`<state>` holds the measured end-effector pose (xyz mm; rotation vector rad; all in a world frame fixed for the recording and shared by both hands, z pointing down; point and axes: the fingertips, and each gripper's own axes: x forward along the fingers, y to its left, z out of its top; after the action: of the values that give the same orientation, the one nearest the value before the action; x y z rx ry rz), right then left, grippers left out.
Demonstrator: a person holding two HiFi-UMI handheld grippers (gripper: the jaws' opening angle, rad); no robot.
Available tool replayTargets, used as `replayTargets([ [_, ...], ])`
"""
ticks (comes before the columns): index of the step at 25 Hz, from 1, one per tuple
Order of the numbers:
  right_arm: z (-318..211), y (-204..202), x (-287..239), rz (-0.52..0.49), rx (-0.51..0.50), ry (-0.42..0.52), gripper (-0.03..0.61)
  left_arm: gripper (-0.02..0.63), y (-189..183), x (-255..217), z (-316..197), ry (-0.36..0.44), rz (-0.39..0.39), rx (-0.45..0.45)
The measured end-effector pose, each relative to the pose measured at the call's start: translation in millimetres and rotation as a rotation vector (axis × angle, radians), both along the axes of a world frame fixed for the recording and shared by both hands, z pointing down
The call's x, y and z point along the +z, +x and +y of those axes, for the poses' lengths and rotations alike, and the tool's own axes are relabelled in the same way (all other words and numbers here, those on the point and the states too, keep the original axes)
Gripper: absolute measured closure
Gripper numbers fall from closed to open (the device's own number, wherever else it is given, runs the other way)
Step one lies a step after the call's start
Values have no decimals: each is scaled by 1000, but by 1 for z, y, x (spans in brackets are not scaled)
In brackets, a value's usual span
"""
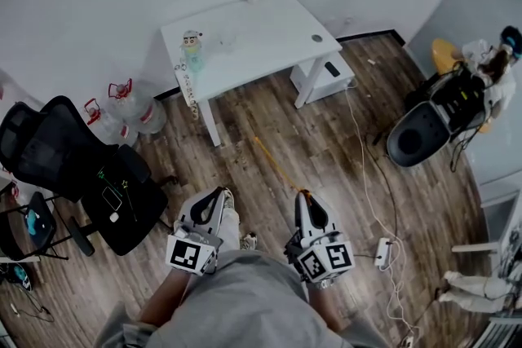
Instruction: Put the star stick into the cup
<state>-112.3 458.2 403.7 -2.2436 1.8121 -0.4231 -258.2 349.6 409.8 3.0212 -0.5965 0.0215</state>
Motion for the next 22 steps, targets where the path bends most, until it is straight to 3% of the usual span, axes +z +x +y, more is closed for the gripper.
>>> replayTargets([
  [22, -125, 89, 14, -28, 104, -78, 532, 584, 108, 10, -144, -69, 3, 101],
])
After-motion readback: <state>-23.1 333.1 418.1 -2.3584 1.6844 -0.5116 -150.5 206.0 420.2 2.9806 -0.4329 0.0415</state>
